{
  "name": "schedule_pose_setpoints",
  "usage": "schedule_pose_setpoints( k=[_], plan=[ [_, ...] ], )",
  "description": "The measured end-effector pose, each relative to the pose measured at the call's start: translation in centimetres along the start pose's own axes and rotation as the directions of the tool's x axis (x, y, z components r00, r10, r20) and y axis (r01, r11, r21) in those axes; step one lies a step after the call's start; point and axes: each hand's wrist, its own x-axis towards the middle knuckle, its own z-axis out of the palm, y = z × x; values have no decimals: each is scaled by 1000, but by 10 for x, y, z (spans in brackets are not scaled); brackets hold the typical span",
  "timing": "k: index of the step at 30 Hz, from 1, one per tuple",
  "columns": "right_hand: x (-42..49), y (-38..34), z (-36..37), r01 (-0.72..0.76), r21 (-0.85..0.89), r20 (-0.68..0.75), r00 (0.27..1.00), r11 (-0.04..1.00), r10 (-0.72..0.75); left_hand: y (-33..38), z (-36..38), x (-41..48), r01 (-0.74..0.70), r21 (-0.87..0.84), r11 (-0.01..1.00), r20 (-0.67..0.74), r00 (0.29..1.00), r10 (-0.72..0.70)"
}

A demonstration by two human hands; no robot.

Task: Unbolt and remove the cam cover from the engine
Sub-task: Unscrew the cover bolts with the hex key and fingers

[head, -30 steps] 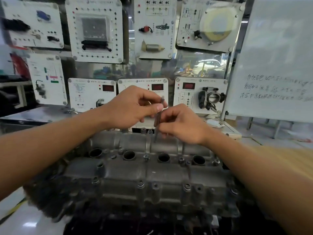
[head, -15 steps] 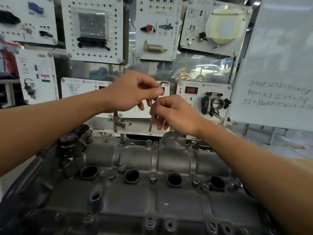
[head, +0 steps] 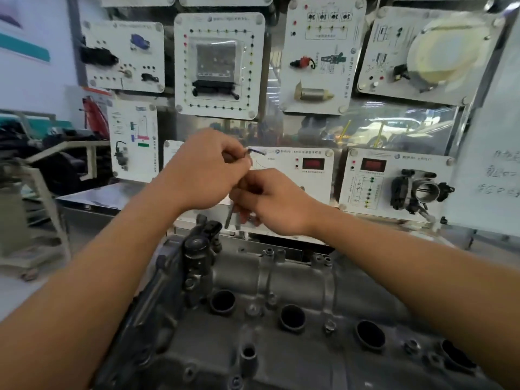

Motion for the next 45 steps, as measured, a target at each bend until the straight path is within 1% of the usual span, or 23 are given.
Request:
schedule_pose_setpoints(
  k=[3,6,10,14,19,22,25,30,33,36,38,40,45],
  plan=[
    [5,1,19,50,-18,-3,999,999,-50,-15,3,-15,109,-111,988,-133,983,-124],
    [7,6,30,79,-58,-21,997,995,-81,-23,7,-23,150,-186,971,-170,968,-182],
    [8,14,34,80,-99,-10,997,992,-82,-27,10,-27,189,-211,959,-148,964,-223],
    [7,15,37,84,-61,-7,996,995,-85,-28,9,-28,214,-254,943,-139,957,-254],
    [5,16,39,90,-75,2,996,993,-90,-26,10,-32,235,-222,946,-160,948,-274],
    [5,17,40,95,-84,-31,995,992,-98,-22,8,-34,243,-186,952,-170,946,-275],
    [4,19,42,118,-59,-91,988,991,-123,-19,6,-36,248,-199,948,-176,943,-283],
    [3,18,41,113,-23,-143,983,993,-116,-16,6,-38,283,-275,919,-177,924,-338],
    [2,17,40,112,-6,-158,981,994,-111,-18,6,-38,321,-398,859,-99,916,-388],
    [2,17,40,100,12,-150,984,995,-97,-23,5,-42,342,-486,804,41,928,-370],
    [2,18,40,94,31,-134,987,995,-89,-28,4,-47,322,-464,825,81,943,-322],
    [3,20,41,95,50,-118,989,994,-88,-32,5,-52,283,-407,869,79,958,-275],
    [7,23,42,99,71,-68,993,993,-94,-35,12,-58,218,-441,871,-40,964,-261]
  ],
)
